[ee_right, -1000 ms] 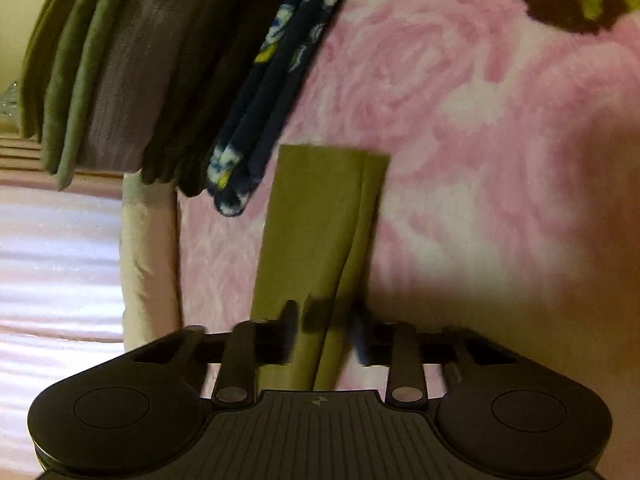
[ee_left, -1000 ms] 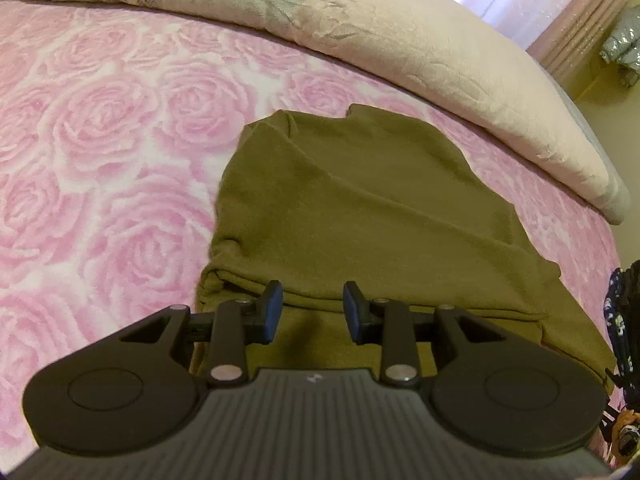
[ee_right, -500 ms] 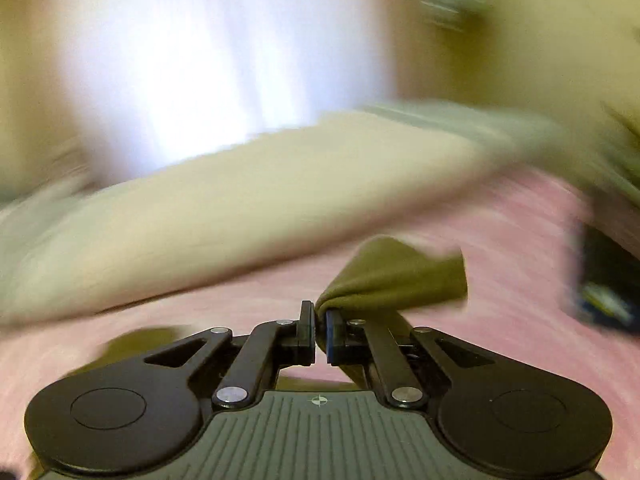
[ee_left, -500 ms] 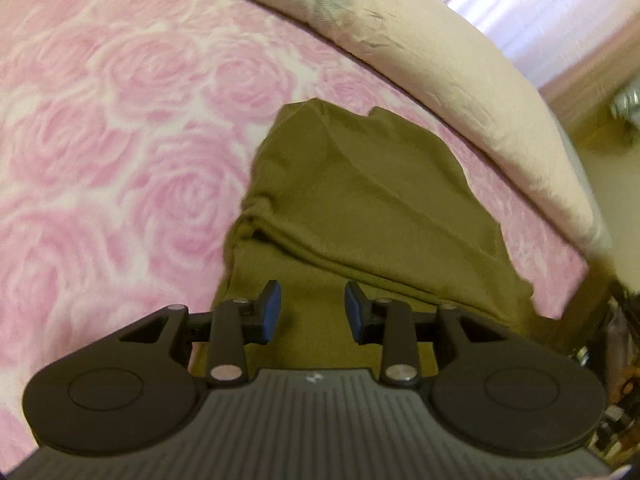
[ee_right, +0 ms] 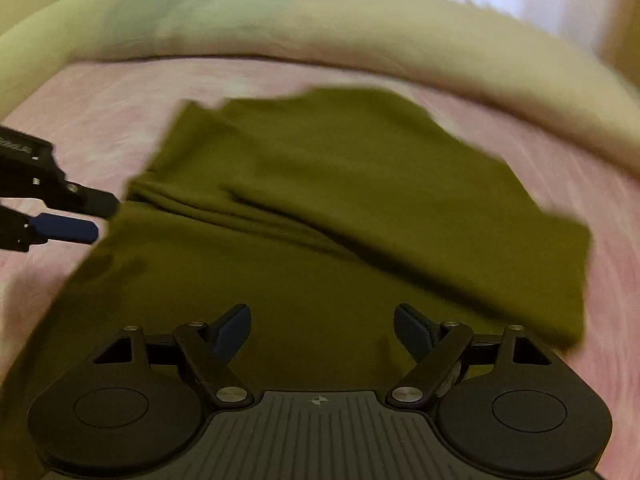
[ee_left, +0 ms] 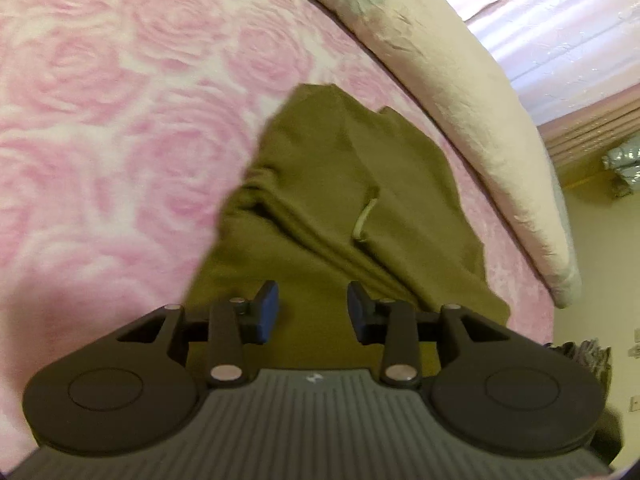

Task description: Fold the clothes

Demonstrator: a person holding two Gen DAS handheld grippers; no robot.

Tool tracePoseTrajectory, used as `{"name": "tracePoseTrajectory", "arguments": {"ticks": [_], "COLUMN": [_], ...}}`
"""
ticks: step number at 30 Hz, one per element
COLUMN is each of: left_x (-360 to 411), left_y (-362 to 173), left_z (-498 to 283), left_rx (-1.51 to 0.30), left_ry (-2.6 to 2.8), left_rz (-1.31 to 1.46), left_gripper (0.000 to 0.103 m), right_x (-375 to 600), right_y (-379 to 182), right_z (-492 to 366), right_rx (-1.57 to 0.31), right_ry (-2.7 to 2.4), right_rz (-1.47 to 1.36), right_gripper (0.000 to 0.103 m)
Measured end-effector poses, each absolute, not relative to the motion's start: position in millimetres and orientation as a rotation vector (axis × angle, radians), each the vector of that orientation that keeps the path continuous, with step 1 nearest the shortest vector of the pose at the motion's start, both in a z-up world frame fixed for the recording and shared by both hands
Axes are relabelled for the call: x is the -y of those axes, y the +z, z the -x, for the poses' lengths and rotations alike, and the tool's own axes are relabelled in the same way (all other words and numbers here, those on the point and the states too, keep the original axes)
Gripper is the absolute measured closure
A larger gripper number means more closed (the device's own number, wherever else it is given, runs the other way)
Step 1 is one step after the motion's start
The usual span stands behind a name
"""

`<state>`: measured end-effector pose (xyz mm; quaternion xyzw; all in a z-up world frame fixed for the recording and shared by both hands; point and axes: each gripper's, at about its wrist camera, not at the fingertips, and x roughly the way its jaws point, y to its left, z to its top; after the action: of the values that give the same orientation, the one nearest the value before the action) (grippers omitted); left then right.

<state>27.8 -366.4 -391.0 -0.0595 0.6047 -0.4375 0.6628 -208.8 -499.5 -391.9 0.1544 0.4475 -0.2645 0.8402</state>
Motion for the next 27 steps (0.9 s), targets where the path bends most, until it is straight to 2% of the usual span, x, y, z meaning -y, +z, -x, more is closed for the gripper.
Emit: {"name": "tracePoseTrajectory", "arguments": {"ticks": [3,6,11,13,15,16,19,23,27], "left_x": [399.8,433.8,465.5,468.7,470.5,471.0,470.8,461.5,449.1], "left_y": [-391.9,-395.6,-422.0,-427.8,-431.1,-430.2,-402.3,-346.5,-311.1], "left_z": [-26.0,-26.5,-30.8,-29.3,-27.2,-26.5,-24.8,-24.8,-39.3], "left_rx": [-1.345,-1.342,-1.483,-1.511,-1.523,-1.517,-1.396,-1.174,-1.038], "left_ry": [-1.049,-1.087,-1.026,-1.02,-1.026,-1.036,-1.14,-1.27,-1.297], "left_rz": [0.145,0.104,0.093,0.115,0.14,0.155,0.203,0.236,0.274], "left_gripper": [0.07,0.064,0.064,0.072,0.099,0.101,0.101,0.101,0.101], "right_x": [520.3,544.7,569.7,570.7,569.1,566.7,561.4,561.2,579.4], "right_y": [-394.3,-397.9,-402.7,-401.5,-403.1,-402.8,-401.9,-394.9,-402.2], "right_z": [237.8,262.8,294.6,306.3,303.7,303.4,302.7,297.0,285.7], "right_rx": [-0.953,-0.941,-0.898,-0.872,-0.879,-0.886,-0.901,-0.818,-0.791], "right_ry": [-0.663,-0.746,-0.848,-0.856,-0.847,-0.846,-0.865,-0.911,-0.961], "right_rz": [-0.423,-0.529,-0.702,-0.723,-0.703,-0.687,-0.633,-0.53,-0.51], "right_gripper": [0.021,0.021,0.021,0.021,0.021,0.021,0.021,0.021,0.021]}}
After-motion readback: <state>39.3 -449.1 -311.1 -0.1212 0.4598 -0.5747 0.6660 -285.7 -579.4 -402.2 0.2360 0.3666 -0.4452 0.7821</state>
